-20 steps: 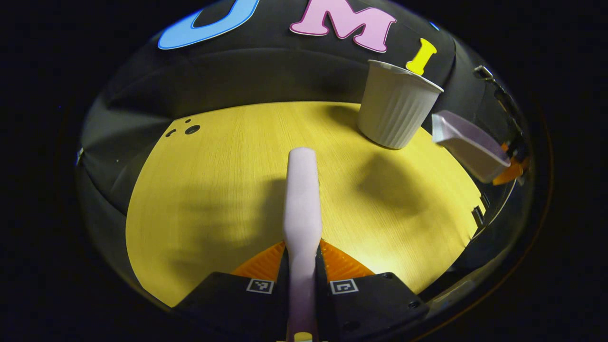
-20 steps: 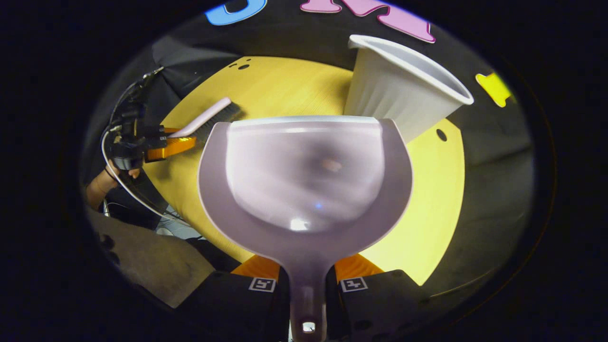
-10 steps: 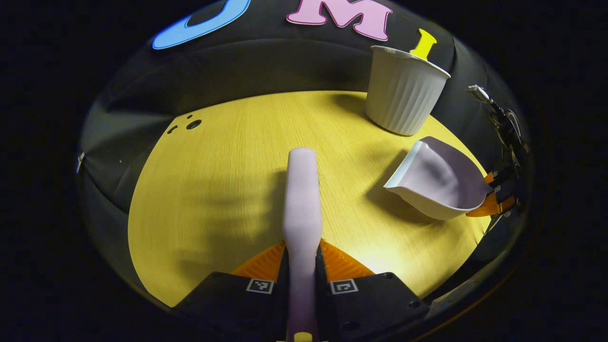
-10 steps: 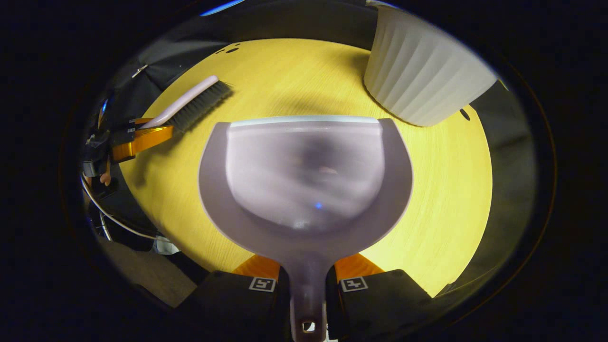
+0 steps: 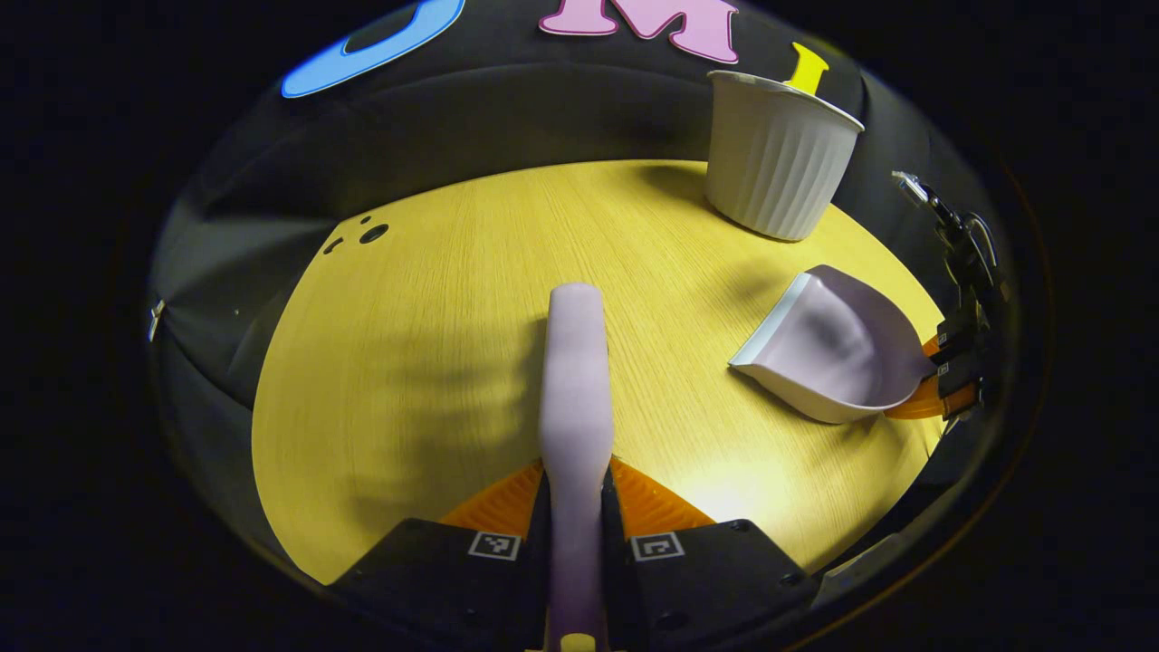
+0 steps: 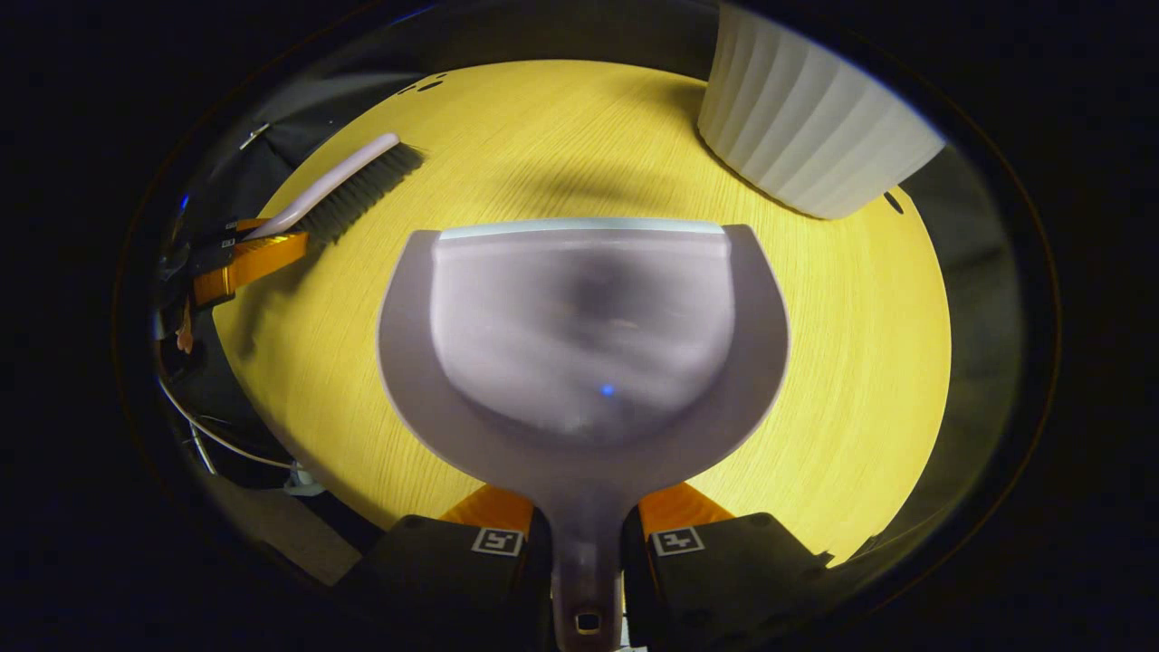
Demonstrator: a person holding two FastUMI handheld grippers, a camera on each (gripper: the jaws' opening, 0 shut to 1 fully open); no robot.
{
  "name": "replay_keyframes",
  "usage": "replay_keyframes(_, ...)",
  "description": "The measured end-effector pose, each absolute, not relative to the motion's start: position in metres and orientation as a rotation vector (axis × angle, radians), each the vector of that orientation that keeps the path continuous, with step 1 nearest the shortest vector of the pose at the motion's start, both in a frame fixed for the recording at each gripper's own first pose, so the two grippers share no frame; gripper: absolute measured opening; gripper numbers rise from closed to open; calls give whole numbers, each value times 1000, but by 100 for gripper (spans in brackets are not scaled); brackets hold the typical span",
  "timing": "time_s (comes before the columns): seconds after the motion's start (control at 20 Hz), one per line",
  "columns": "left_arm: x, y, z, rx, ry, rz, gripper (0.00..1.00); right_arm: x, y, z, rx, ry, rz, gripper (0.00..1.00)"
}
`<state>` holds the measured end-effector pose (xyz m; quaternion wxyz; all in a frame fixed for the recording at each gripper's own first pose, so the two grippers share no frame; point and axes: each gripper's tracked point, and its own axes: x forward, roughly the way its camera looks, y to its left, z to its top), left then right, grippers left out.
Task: Pick up the small broom and dustpan from the desktop, sweep the trash into the dustpan with the broom, and then empty the trash into the garbage bin.
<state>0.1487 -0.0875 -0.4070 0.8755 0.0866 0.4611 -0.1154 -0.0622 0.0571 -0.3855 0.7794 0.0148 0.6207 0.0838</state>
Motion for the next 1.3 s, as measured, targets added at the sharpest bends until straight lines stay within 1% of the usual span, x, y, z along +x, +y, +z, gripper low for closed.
replay_keyframes(0.05,148,-88,-408,183,965,-238,27,-62,58,-385,40,1340,183,37)
replay_keyframes(0.1,148,-88,-407,184,969,-233,30,-65,60,-384,48,1344,187,38)
replay_keyframes(0.15,147,-88,-407,184,970,-228,27,-64,61,-380,57,1339,186,40)
replay_keyframes(0.2,148,-88,-406,188,967,-225,31,-65,62,-382,65,1337,187,40)
replay_keyframes(0.3,148,-87,-404,200,961,-220,33,-66,62,-379,74,1340,186,41)
replay_keyframes(0.35,147,-88,-402,204,959,-223,33,-67,61,-373,75,1336,189,46)
replay_keyframes(0.4,147,-89,-401,203,955,-225,33,-69,58,-364,77,1326,192,41)
replay_keyframes(0.45,145,-90,-396,200,953,-226,34,-70,57,-353,80,1313,198,42)
replay_keyframes(0.5,143,-92,-390,198,949,-224,34,-71,55,-342,83,1293,203,48)
replay_keyframes(0.55,140,-94,-381,196,941,-222,38,-72,54,-332,84,1276,210,42)
replay_keyframes(0.6,138,-96,-372,197,932,-218,34,-73,52,-322,87,1258,217,43)
replay_keyframes(0.65,138,-98,-364,192,917,-212,34,-74,50,-313,92,1235,220,42)
replay_keyframes(0.8,132,-106,-339,157,864,-187,34,-69,50,-282,119,1140,225,40)
replay_keyframes(0.9,133,-114,-313,112,791,-168,35,-57,52,-264,122,1040,230,39)
replay_keyframes(0.95,134,-119,-300,87,751,-161,38,-50,51,-254,110,979,234,48)
replay_keyframes(1.0,133,-124,-286,62,708,-155,35,-44,51,-242,101,917,238,40)
replay_keyframes(1.05,142,-129,-266,40,664,-154,35,-37,53,-233,100,857,241,40)
replay_keyframes(1.1,141,-133,-253,26,625,-152,38,-32,56,-221,108,805,247,41)
replay_keyframes(1.2,140,-137,-232,28,567,-142,38,-24,56,-202,112,720,250,42)
replay_keyframes(1.25,139,-139,-224,38,551,-134,31,-21,55,-195,101,689,252,42)
replay_keyframes(1.3,136,-141,-220,47,544,-126,34,-20,53,-188,85,660,249,42)
